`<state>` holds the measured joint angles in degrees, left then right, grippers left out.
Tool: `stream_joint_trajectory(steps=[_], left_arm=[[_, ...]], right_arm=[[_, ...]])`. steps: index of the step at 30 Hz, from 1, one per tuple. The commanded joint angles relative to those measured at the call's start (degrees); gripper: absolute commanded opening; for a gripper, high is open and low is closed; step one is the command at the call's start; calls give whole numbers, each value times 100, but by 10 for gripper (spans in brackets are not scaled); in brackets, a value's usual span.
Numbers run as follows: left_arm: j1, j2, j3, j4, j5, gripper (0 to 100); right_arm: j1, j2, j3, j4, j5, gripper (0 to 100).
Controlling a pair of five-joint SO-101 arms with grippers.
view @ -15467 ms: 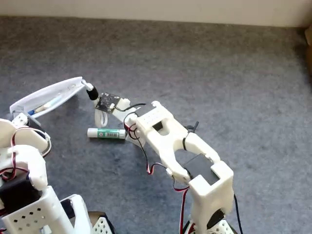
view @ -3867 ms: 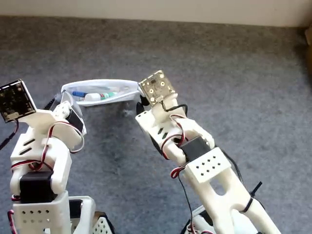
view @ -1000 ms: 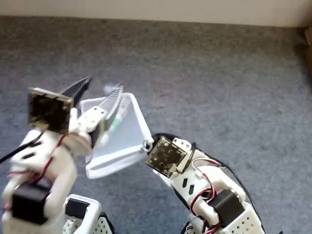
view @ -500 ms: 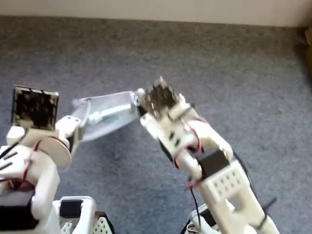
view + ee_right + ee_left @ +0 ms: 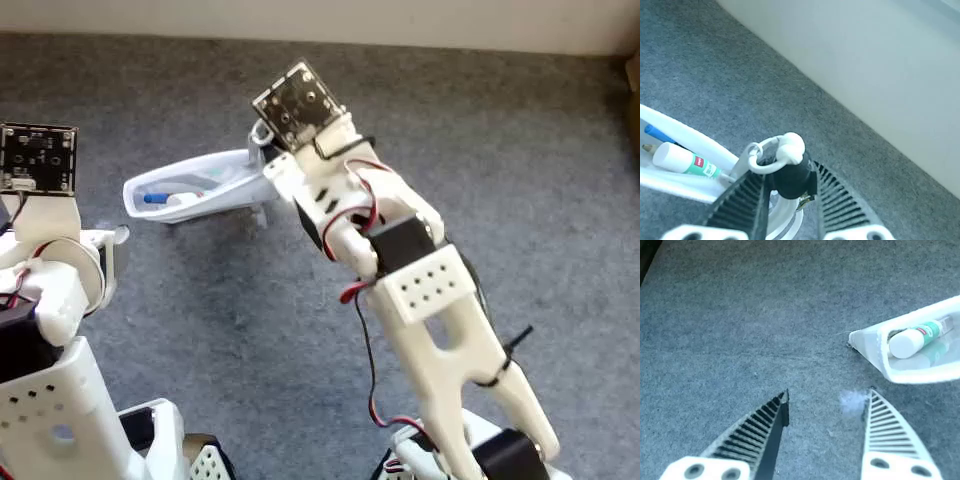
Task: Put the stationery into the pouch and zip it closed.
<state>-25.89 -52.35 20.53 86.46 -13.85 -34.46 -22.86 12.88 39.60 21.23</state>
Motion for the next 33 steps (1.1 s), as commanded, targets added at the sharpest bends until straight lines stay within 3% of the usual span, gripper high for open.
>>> stream_joint_trajectory(steps=[1, 5, 12, 20, 28, 33], left_arm=[[-57, 40, 75, 62, -18, 238], [-57, 40, 1130, -589, 35, 236], [198, 40, 2422, -2514, 1143, 236], [1596, 40, 2677, -3349, 1829, 236], [2431, 48, 2668, -4193, 2523, 235], [2554, 48, 2668, -4765, 2936, 235]], right_arm=[[40, 312, -699, 347, -26, 7], [4, 277, -1182, 1059, -18, 7], [-13, 48, -1349, 1895, -9, 7], [-356, -585, -1341, 2993, -9, 7], [-479, -1473, -884, 3811, 44, 7], [-479, -2378, -13, 3908, 141, 7]])
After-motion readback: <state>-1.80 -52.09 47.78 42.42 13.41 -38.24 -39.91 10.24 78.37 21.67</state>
